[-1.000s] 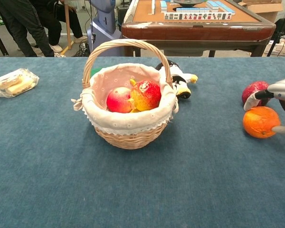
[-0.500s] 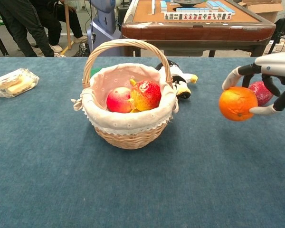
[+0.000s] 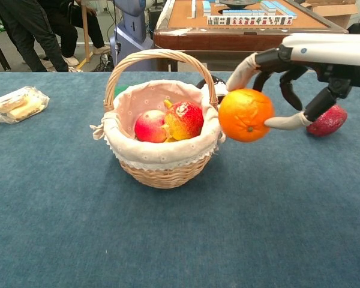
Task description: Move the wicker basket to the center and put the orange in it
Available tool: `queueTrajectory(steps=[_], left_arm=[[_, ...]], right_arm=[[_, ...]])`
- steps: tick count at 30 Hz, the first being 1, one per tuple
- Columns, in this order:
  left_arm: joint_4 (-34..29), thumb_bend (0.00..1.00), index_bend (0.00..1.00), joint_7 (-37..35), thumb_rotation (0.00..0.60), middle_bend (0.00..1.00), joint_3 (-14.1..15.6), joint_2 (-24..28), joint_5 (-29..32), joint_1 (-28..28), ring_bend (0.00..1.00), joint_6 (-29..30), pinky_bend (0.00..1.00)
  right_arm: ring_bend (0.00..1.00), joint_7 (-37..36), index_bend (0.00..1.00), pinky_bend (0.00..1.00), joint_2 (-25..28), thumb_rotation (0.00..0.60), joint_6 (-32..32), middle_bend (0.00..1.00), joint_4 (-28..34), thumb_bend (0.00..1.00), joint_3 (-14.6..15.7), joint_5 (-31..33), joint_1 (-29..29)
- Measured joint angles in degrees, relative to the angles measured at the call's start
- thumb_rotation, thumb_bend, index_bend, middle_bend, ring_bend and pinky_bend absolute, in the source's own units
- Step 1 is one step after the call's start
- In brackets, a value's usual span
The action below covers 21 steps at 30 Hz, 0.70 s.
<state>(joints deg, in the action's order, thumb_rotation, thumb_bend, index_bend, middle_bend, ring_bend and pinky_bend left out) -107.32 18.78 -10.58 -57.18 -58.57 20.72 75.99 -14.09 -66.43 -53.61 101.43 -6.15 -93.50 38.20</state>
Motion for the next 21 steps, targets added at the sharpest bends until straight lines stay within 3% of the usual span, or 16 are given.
queueTrajectory(steps=[10,16,21], left_arm=[[-0.14,0.11,0.06,-0.43,0.6,0.03,-0.17,0.27,-0.12,-0.31,0.0,0.08,0.14],[-0.1,0.11,0.07,-1.19,0.6,0.03,-0.37,0.59,-0.02,-0.52,0.0,-0.08,0.13],[-0.08,0.11,0.07,-1.77,0.6,0.03,-0.59,0.84,0.03,-0.68,0.0,-0.2,0.13]], right_arm=[[0.33,6.0,0.42,0.62,-5.38,0.6,-0.68,0.31,-1.32,0.43,-1.19,-0.06,2.6],[0.22,10.88,0.26,0.49,-9.16,0.6,-1.19,0.21,-4.16,0.43,-1.27,-0.3,3.87],[0.09,12.72,0.12,0.31,-11.09,0.6,-1.47,0.1,-5.9,0.43,-0.68,-0.76,4.88]])
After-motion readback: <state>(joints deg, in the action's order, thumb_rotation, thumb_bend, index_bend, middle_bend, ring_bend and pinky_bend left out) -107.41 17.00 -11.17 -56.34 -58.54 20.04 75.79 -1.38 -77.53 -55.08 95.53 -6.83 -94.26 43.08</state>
